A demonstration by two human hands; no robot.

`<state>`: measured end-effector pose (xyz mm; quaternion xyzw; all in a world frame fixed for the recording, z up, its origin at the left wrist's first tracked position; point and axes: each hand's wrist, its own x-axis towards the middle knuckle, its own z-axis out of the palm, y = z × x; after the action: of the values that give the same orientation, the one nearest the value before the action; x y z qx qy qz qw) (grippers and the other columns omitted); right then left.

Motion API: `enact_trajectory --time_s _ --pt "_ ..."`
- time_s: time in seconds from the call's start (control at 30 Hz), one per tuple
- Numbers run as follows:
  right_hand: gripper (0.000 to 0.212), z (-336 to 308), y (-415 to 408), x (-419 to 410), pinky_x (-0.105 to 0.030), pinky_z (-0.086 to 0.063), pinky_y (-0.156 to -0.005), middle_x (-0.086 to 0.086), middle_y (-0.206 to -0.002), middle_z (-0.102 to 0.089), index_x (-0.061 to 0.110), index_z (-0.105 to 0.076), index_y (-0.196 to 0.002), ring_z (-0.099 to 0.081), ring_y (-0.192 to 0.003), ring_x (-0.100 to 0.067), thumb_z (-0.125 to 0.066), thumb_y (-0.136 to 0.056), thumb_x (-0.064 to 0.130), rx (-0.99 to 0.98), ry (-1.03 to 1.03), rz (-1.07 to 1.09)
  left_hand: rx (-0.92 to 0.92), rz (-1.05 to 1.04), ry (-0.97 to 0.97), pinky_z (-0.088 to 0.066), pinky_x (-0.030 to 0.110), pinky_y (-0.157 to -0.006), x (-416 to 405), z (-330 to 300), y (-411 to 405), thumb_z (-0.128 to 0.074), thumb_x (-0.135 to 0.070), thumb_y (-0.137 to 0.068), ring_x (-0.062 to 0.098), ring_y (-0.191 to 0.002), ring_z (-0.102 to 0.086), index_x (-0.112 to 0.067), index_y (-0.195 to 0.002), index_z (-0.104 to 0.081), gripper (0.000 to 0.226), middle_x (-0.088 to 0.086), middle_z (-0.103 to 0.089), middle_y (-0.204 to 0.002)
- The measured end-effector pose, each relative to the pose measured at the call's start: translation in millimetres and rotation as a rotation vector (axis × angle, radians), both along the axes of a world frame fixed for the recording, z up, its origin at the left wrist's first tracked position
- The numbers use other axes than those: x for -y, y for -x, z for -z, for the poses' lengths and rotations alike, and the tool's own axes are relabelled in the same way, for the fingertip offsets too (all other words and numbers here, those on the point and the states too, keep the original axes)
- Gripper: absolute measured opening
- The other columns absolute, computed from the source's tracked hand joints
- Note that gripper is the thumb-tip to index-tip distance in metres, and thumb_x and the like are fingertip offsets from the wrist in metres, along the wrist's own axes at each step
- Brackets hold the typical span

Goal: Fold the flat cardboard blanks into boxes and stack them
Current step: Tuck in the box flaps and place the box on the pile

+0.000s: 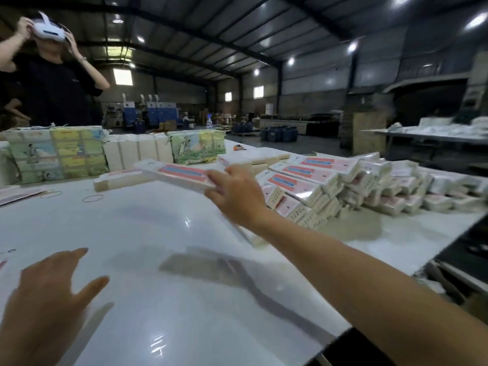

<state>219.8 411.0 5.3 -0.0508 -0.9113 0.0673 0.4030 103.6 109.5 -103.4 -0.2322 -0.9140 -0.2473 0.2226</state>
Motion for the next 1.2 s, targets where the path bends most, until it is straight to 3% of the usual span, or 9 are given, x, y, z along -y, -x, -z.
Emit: enact_trajectory --time_s 0.17,0.23,0.33,0.5,0.6,0.73,0.87,1.03,1.2 --pt "0.03 -35.9 -20.6 -97.7 -0.03 -0.036 -0.076 -0.008 -0.109 -0.051 0.021 -0.059 -0.121 -0.038 -0.087 -0.018 -0.051 -0.093 0.029 -0.192 -0.019 0.402 0.157 0.007 0.033 -0.039 0.055 -0.097 -2.7 20.9 15.2 -0.044 -0.075 -0.054 0.039 -0.109 -0.054 -0.009 -0.11 -0.066 0.089 0.017 -0.063 -0.113" --pt "0.03 -26.7 -31.7 -130.3 -0.038 -0.036 -0.083 -0.01 -0.116 -0.048 0.023 -0.057 -0.122 -0.043 -0.096 -0.024 -0.05 -0.093 0.029 -0.076 -0.017 0.614 0.186 0.0 0.096 -0.037 0.051 -0.1 -0.7 21.9 18.5 -0.041 -0.08 -0.052 0.034 -0.112 -0.054 -0.018 -0.113 -0.065 0.09 0.011 -0.062 -0.118" --pt "0.038 -1.6 -44.6 -159.0 -0.046 -0.034 -0.092 -0.012 -0.127 -0.044 0.032 -0.049 -0.129 -0.042 -0.112 -0.03 -0.048 -0.091 0.03 0.248 -0.101 0.876 0.21 0.009 0.175 -0.036 0.046 -0.103 2.4 19.9 19.1 -0.033 -0.083 -0.053 0.029 -0.119 -0.05 -0.026 -0.117 -0.063 0.091 0.003 -0.06 -0.124" --pt "0.042 -2.7 -46.2 -156.1 -0.052 -0.031 -0.099 -0.012 -0.139 -0.036 0.031 -0.045 -0.133 -0.037 -0.121 -0.031 -0.045 -0.091 0.033 0.293 -0.104 0.912 0.234 0.036 0.194 -0.037 0.045 -0.1 0.5 11.3 14.0 -0.04 -0.073 -0.062 0.027 -0.12 -0.048 -0.029 -0.11 -0.065 0.07 0.0 -0.061 -0.122" --pt "0.046 -20.9 -40.6 -125.3 -0.054 -0.024 -0.105 -0.011 -0.148 -0.027 0.024 -0.044 -0.134 -0.026 -0.133 -0.031 -0.049 -0.09 0.032 0.169 -0.028 0.738 0.246 0.056 0.193 -0.036 0.042 -0.101 -0.7 6.9 4.9 -0.044 -0.067 -0.069 0.025 -0.122 -0.046 -0.029 -0.112 -0.064 0.06 -0.001 -0.059 -0.124" --pt "0.035 -29.3 -19.6 -32.1 -0.049 -0.03 -0.102 -0.009 -0.136 -0.048 0.017 -0.059 -0.124 -0.041 -0.124 -0.027 -0.051 -0.091 0.024 -0.023 -0.04 0.227 0.188 0.02 0.166 -0.034 0.037 -0.101 -5.5 1.1 -14.1 -0.055 -0.052 -0.086 0.022 -0.124 -0.041 -0.03 -0.12 -0.059 0.04 -0.004 -0.053 -0.131" --pt "0.027 11.5 -0.8 57.2 -0.041 -0.04 -0.095 -0.005 -0.121 -0.063 0.018 -0.068 -0.113 -0.055 -0.108 -0.024 -0.053 -0.092 0.023 0.175 -0.073 -0.191 0.216 0.003 0.209 -0.031 0.034 -0.101 -7.4 -10.2 -31.4 -0.049 -0.049 -0.091 0.019 -0.126 -0.035 -0.029 -0.128 -0.052 0.042 -0.004 -0.046 -0.137" --pt "0.027 79.2 18.6 110.2 -0.032 -0.041 -0.088 0.0 -0.115 -0.061 0.021 -0.069 -0.105 -0.053 -0.108 -0.022 -0.045 -0.094 0.026 0.471 -0.045 -0.256 0.231 0.015 0.204 -0.034 0.034 -0.1 -5.4 -15.5 -37.9 -0.05 -0.05 -0.089 0.02 -0.122 -0.039 -0.027 -0.123 -0.056 0.041 -0.002 -0.05 -0.132" --pt "0.025 96.2 23.4 106.9 -0.028 -0.041 -0.086 0.008 -0.114 -0.06 0.023 -0.069 -0.107 -0.051 -0.107 -0.016 -0.048 -0.095 0.028 0.432 0.054 -0.269 0.372 0.03 0.134 -0.037 0.033 -0.094 -7.6 -21.4 -30.9 -0.056 -0.048 -0.084 0.018 -0.116 -0.046 -0.028 -0.116 -0.062 0.038 -0.005 -0.055 -0.124"
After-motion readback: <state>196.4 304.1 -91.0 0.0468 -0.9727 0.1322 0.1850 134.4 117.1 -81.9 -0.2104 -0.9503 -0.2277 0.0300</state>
